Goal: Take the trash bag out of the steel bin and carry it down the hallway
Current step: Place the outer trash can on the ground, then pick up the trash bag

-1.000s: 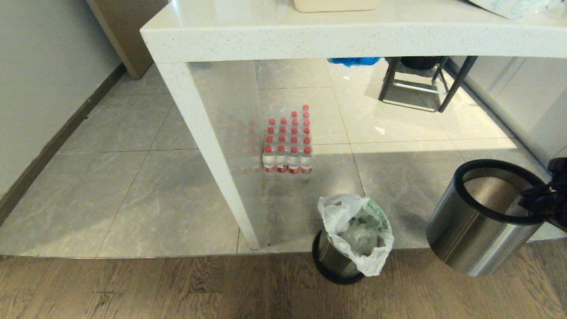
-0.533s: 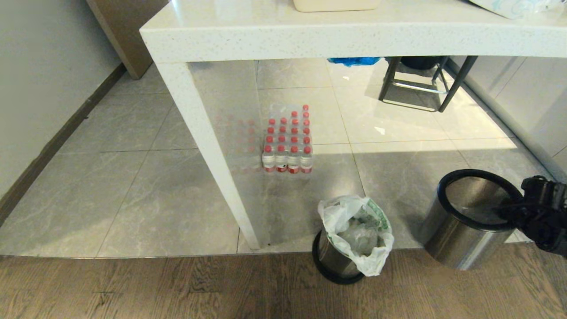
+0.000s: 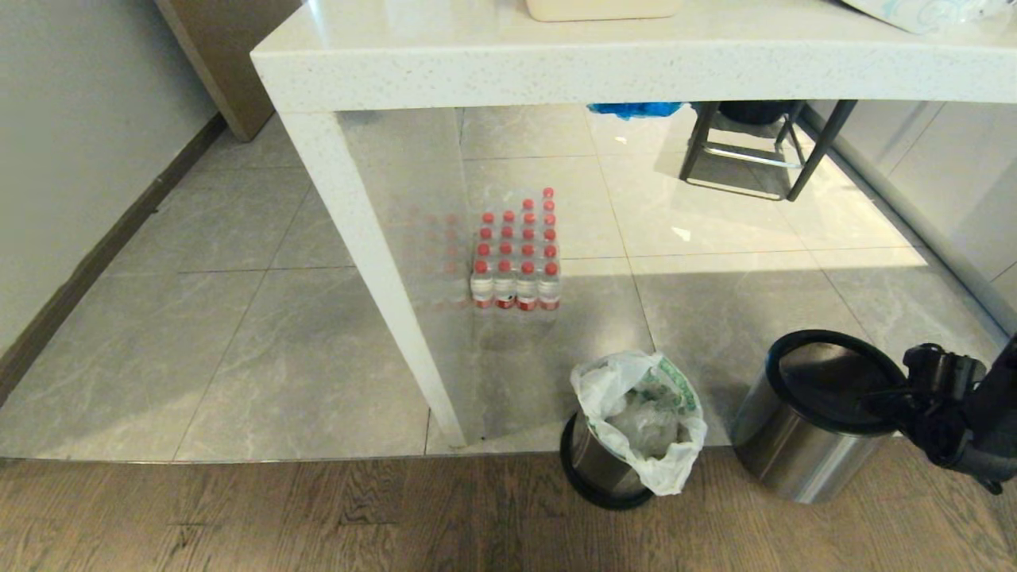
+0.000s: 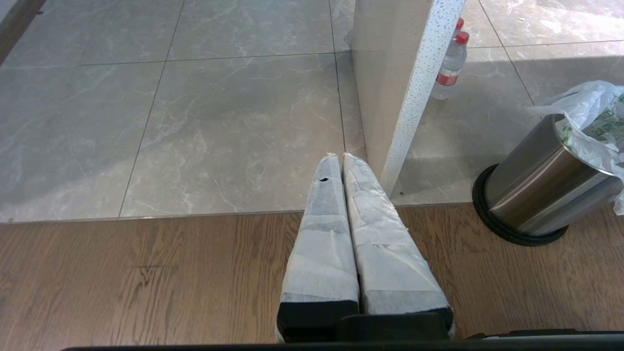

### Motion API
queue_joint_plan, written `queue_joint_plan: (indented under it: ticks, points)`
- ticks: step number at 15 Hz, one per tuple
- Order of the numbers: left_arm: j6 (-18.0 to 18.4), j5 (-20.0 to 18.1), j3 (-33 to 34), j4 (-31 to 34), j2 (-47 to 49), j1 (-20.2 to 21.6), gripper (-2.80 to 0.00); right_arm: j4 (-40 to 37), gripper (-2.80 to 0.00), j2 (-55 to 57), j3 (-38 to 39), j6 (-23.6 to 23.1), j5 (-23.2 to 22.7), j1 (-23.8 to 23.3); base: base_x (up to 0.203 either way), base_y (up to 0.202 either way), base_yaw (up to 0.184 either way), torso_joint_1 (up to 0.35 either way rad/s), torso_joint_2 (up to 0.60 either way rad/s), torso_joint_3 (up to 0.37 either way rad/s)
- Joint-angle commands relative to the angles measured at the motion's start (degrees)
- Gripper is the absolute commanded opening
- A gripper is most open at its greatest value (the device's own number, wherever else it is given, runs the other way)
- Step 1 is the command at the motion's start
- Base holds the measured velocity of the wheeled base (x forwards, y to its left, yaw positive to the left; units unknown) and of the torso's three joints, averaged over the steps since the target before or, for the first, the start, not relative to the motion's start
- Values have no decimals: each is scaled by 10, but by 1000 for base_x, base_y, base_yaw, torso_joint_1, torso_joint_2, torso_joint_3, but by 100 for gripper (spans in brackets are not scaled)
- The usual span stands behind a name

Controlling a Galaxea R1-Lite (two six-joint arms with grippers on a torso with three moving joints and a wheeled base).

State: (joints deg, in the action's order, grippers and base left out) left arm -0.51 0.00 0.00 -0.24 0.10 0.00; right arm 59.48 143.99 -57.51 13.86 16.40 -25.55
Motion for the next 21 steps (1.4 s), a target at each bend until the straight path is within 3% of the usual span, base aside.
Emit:
queue_joint_plan:
  ticks: [1,4,5,14,15,18,21]
  points:
    - [0,0,0,0,0,0,-280,3,-280,24,-7,0,2,0,0,0,0,0,0,0]
    - [0,0,0,0,0,0,-280,3,-280,23,-4,-1,2,-1,0,0,0,0,0,0]
    - [0,0,0,0,0,0,-280,4,0,14,-2,0,3,-1,0,0,0,0,0,0]
    - [0,0,0,0,0,0,-280,7,0,-184,120,-16,3,-23,0,0,0,0,0,0]
    - [0,0,0,0,0,0,-280,0,-280,-223,142,-16,2,-23,0,0,0,0,0,0]
    - [0,0,0,0,0,0,-280,-40,-280,-343,215,-15,-20,-2,0,0,0,0,0,0]
    - [0,0,0,0,0,0,-280,-99,-280,-451,286,-14,-34,66,0,0,0,0,0,0]
